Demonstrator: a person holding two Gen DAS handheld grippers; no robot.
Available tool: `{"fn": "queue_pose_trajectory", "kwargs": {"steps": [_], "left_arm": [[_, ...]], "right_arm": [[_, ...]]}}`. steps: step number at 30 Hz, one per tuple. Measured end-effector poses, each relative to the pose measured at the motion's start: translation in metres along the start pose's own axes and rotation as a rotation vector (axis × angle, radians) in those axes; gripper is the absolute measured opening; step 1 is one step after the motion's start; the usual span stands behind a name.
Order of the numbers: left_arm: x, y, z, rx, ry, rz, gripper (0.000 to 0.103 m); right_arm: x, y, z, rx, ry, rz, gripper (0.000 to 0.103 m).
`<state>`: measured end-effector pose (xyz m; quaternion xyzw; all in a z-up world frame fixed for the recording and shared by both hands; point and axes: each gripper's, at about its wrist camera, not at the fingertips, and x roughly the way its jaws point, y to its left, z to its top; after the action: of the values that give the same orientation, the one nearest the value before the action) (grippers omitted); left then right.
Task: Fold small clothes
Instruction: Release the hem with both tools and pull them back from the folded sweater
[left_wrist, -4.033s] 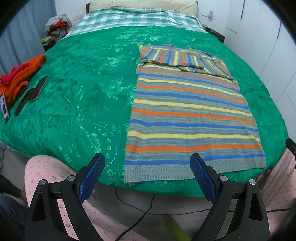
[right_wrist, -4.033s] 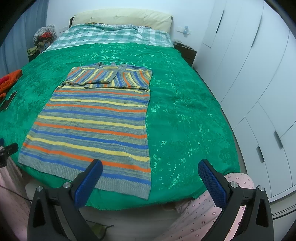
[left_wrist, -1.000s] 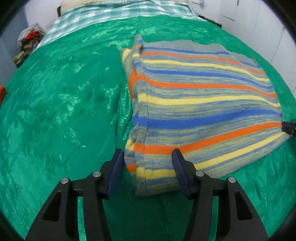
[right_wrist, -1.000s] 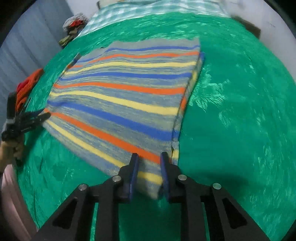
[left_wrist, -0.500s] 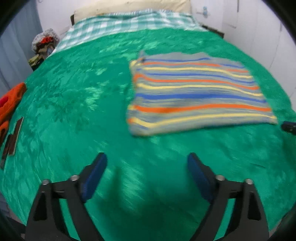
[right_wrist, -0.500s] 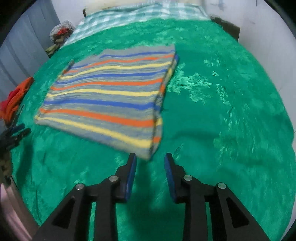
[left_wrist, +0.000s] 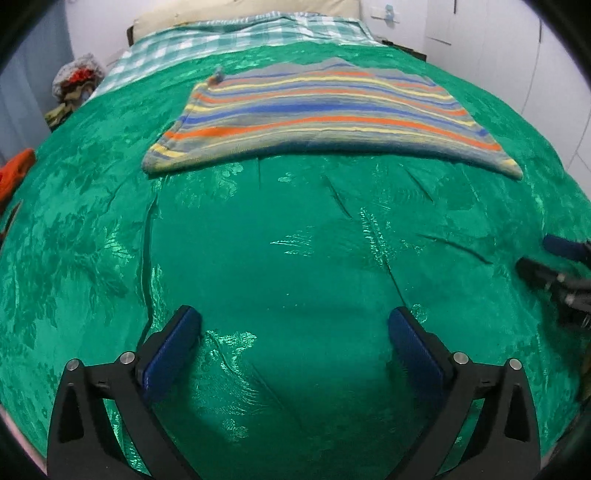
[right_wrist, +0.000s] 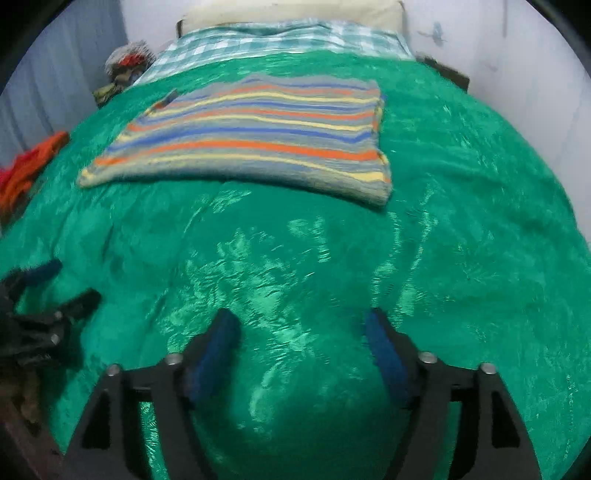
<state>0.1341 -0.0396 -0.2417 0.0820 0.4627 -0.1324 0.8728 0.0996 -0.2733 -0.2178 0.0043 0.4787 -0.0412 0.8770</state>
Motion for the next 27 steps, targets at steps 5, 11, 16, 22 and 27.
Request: {"fn": "queue_pose_trajectory", "kwargs": {"steps": [5, 11, 16, 22, 27], "left_arm": [[-0.004, -0.003, -0.001, -0.001, 0.004, 0.015, 0.103], [-0.006, -0.005, -0.010, -0.017, -0.034, 0.030, 0.103], [-0.005, -0.007, -0.008, 0.003, -0.010, 0.041, 0.103], [-0.029, 0.005, 0.006, -0.038, -0.038, -0.021, 0.102], [0.004, -0.010, -0.008, 0.041, 0.078, 0.008, 0.102]], "right_arm": [[0.005, 0.002, -0.002, 0.003, 0.004, -0.017, 0.084], [0.008, 0.003, -0.003, -0.009, 0.017, -0.037, 0.086], [0.013, 0.006, 0.000, -0.013, 0.040, -0.050, 0.088], [0.011, 0.007, -0.002, -0.015, 0.020, -0.050, 0.089], [0.013, 0.007, 0.000, -0.016, 0.025, -0.050, 0.092]]}}
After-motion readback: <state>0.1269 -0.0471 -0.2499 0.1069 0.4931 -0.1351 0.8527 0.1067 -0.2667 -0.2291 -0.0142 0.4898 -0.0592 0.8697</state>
